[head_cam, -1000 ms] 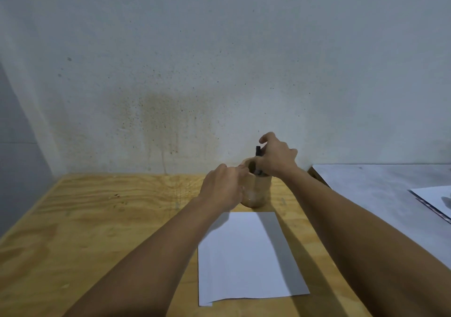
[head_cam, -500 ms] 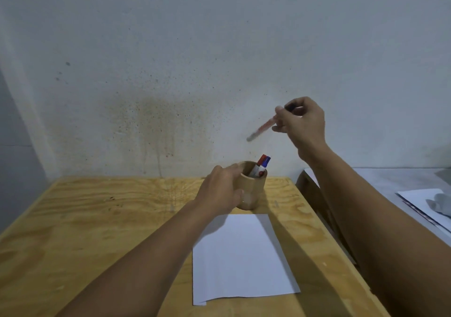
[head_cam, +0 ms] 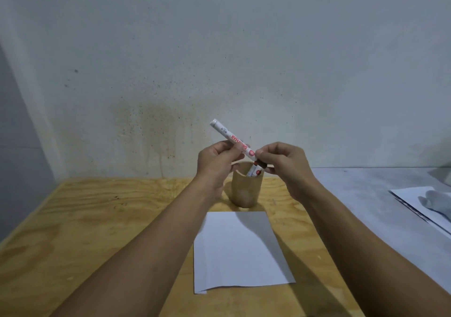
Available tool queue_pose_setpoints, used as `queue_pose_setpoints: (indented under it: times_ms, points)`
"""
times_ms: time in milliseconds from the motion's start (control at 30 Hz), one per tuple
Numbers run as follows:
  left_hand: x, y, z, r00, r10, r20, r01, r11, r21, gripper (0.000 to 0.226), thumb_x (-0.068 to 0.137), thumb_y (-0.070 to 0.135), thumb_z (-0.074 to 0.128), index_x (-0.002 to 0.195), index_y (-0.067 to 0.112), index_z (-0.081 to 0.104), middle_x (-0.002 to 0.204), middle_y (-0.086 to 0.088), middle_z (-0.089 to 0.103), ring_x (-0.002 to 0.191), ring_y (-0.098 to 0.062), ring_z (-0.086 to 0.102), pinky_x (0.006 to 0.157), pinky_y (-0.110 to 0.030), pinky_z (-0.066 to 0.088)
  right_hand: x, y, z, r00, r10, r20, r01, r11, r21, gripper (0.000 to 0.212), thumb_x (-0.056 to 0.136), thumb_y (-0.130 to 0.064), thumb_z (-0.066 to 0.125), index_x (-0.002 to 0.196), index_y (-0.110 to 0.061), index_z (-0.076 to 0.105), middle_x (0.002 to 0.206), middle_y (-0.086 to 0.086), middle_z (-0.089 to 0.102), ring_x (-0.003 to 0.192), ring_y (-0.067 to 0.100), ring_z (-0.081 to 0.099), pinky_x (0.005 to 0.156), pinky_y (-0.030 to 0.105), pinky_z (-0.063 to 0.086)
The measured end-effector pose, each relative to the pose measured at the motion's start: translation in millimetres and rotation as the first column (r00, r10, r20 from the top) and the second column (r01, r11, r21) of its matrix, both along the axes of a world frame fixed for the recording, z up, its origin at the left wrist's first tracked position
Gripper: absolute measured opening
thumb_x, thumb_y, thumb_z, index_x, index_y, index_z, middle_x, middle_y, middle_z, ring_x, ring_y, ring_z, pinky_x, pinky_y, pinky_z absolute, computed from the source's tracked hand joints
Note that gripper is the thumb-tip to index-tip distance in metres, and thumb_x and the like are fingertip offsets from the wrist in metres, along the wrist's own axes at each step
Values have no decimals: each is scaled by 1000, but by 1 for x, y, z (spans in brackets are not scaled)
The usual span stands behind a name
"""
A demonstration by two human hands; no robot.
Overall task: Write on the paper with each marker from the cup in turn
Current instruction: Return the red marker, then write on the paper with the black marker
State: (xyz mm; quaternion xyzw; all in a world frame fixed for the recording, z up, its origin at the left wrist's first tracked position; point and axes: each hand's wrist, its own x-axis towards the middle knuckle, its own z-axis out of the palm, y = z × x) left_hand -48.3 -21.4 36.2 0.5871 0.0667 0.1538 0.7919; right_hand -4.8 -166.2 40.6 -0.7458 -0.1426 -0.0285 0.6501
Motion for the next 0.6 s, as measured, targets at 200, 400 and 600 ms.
queue_pose_setpoints:
  times_ms: [200,400,600]
  points:
    - [-11,4,-4,990,91,104,-127,901,415,12,81,23,72,91,17,75,87,0,75,87,-12,68,71,-20,52,-3,10,21,983,60,173,-42,993,-106,19,81,-32,75,85,-14,76,82,11,71,63,4,62,58,26,51]
    - [-15,15,-14,992,92,91,-125,865,486,25,71,15,80,94,12,74,88,-4,74,83,-16,68,79,-28,56,1,12,22,993,69,99,-76,994,74,23,89,-19,69,92,4,72,71,5,62,63,15,58,60,32,54]
    - [-19,32,-30,992,118,52,-129,878,462,17,75,5,75,92,8,75,84,-9,75,74,-24,73,77,-33,60,-1,13,3,988,138,-71,-115,958,262,25,90,-21,68,93,4,67,79,14,63,64,19,61,62,35,59]
